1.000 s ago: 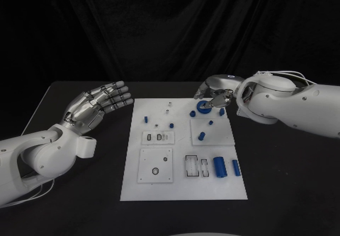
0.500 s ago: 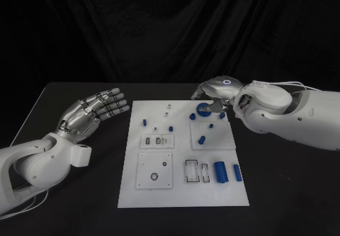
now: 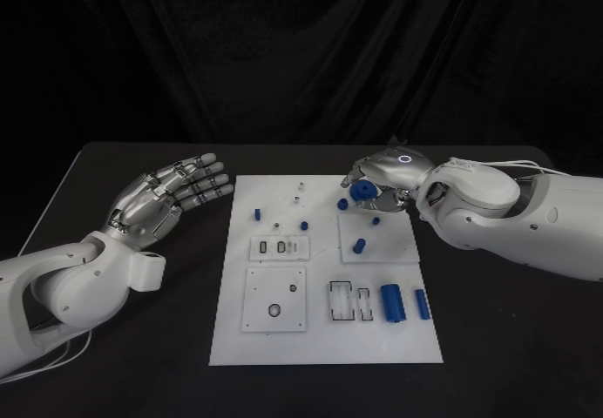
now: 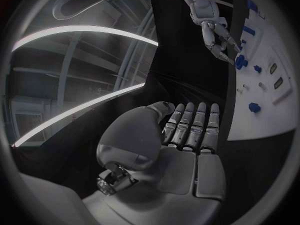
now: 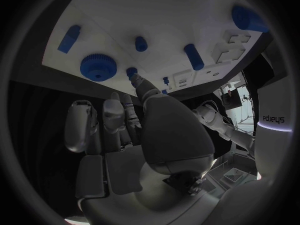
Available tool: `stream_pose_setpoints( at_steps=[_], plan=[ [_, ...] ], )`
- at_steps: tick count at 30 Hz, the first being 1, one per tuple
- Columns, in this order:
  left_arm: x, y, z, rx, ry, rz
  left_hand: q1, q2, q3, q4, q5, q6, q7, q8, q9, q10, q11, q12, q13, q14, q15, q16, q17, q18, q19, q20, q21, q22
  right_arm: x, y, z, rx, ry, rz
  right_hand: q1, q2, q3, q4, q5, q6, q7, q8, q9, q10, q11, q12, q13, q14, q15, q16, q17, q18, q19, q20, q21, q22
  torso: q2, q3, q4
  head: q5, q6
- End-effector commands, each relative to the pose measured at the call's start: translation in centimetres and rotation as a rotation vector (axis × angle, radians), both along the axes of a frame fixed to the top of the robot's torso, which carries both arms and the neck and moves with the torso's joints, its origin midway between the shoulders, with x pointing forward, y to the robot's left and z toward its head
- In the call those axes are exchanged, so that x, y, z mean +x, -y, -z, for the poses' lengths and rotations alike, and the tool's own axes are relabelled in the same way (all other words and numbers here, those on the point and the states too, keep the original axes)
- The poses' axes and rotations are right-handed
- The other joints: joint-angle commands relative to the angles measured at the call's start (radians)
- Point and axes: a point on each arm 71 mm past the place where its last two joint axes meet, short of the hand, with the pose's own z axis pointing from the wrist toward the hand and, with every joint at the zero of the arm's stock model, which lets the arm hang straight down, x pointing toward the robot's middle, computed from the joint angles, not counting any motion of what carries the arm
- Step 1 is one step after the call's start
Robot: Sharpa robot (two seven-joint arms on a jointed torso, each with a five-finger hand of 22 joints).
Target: Assemble the parts on the task board
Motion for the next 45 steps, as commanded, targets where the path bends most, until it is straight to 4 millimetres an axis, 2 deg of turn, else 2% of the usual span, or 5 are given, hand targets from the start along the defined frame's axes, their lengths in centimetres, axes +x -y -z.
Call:
stream_pose_setpoints(
  at_steps=[1,18,26,32,45],
  plan=[
    [-0.3,-0.5,-1.5,-0.133,0.171,-0.029,-0.004,-0.003,0.008,0.0,-0.001,0.011,0.001,0.006,0.002,0.001,0.01,-0.004,0.002,-0.002,0.01,0.006,-0.001,-0.017,0.007,-0.002,0.006,0.0,-0.1,0.0,0.0,0.033,0.037,-0.02,0.013,0.003,0.015,0.0,0.014,0.007,0.012,-0.004,0.003,0.025,0.001,-0.003,0.001,0.007,0.009,0.008,0.009,-0.008,0.007,0.01,0.007,0.006,0.002,0.0004,0.0061,0.0,0.001],
    [0.0,-0.8,-1.3,-0.127,0.165,-0.029,-0.009,-0.003,0.024,0.001,0.0,0.028,0.003,0.011,0.004,0.011,0.021,-0.002,0.006,0.002,0.015,0.011,-0.003,-0.023,0.012,-0.002,0.009,0.0,0.0,-0.5,1.6,0.036,0.018,-0.043,0.033,0.013,0.069,-0.005,0.046,0.02,0.027,-0.018,0.008,0.062,0.009,-0.032,-0.005,0.002,0.027,0.009,0.012,-0.006,-0.001,0.03,0.006,0.009,0.001,-0.001,0.0087,-0.011,-0.001],
    [0.1,-1.0,-1.2,-0.123,0.16,-0.03,-0.01,-0.001,0.029,0.002,0.0,0.029,0.004,0.011,0.004,0.012,0.022,-0.002,0.006,0.002,0.017,0.012,-0.003,-0.025,0.013,-0.002,0.009,0.0,0.2,-0.9,2.3,0.031,0.001,-0.058,0.016,0.013,0.084,0.011,0.045,0.026,0.032,-0.022,0.009,0.073,0.013,-0.046,-0.005,-0.001,0.033,0.008,0.01,-0.006,-0.004,0.036,0.004,0.007,0.002,-0.0021,0.0,0.003,-0.007],
    [0.2,-1.1,-1.2,-0.12,0.158,-0.03,-0.011,0.001,0.033,0.003,0.001,0.029,0.005,0.011,0.004,0.012,0.023,-0.003,0.007,0.003,0.019,0.013,-0.003,-0.026,0.014,-0.002,0.01,0.0,0.5,-1.1,2.7,0.038,-0.011,-0.066,0.013,0.014,0.103,0.018,0.051,0.039,0.032,-0.022,0.012,0.093,0.015,-0.054,-0.005,0.007,0.035,0.018,0.034,-0.009,0.005,0.039,0.012,0.026,0.002,-0.001,0.0031,-0.001,-0.008],
    [0.5,-1.2,-1.0,-0.113,0.151,-0.028,-0.012,0.001,0.035,0.003,0.001,0.03,0.005,0.011,0.004,0.012,0.024,-0.003,0.007,0.003,0.02,0.014,-0.003,-0.027,0.014,-0.002,0.01,0.0,0.9,-1.3,3.1,0.03,-0.021,-0.068,0.007,0.003,0.177,0.037,0.039,0.141,0.036,0.005,0.038,0.168,0.01,-0.104,-0.007,0.017,0.033,0.034,0.067,-0.014,0.017,0.039,0.027,0.058,0.002,-0.0013,0.0026,-0.004,-0.011]
  ],
)
